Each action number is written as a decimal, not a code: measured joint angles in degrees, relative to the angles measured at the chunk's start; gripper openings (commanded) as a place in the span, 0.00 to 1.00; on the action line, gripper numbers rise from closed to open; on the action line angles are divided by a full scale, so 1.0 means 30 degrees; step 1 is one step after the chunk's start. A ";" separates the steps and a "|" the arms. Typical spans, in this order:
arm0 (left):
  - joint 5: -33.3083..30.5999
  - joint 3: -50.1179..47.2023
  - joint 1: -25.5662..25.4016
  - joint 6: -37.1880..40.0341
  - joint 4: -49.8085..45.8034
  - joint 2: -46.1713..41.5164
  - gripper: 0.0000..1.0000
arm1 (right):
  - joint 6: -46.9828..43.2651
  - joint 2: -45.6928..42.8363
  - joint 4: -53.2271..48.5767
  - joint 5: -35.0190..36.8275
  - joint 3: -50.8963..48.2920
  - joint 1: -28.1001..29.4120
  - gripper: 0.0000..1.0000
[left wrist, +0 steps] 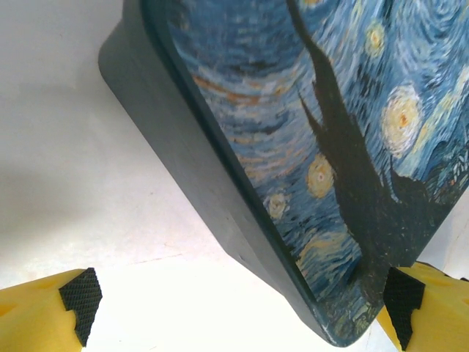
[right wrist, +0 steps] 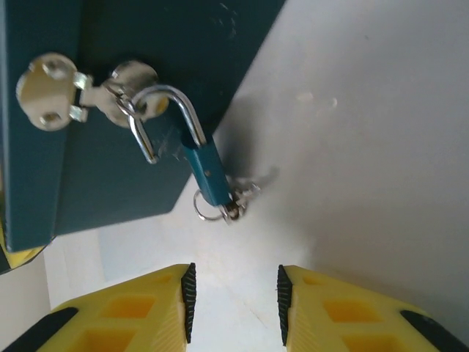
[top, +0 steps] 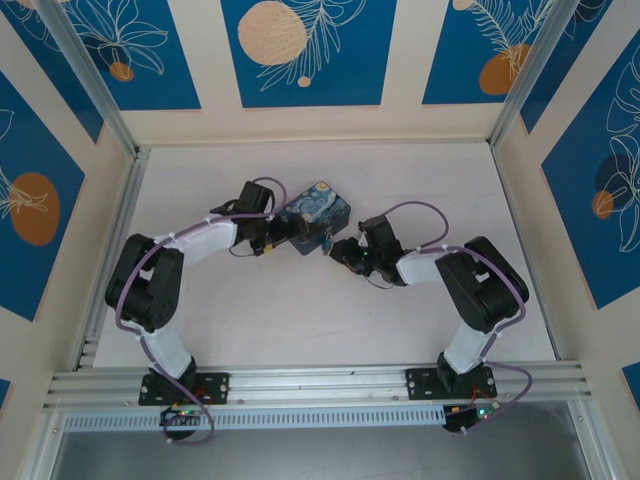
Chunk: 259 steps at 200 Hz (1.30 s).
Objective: Unlock the padlock with the key
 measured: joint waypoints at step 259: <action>-0.0058 0.0925 0.0532 0.0583 -0.1086 0.0539 1.00 | -0.1297 0.2973 0.0794 -0.0954 0.2557 -0.0219 0.00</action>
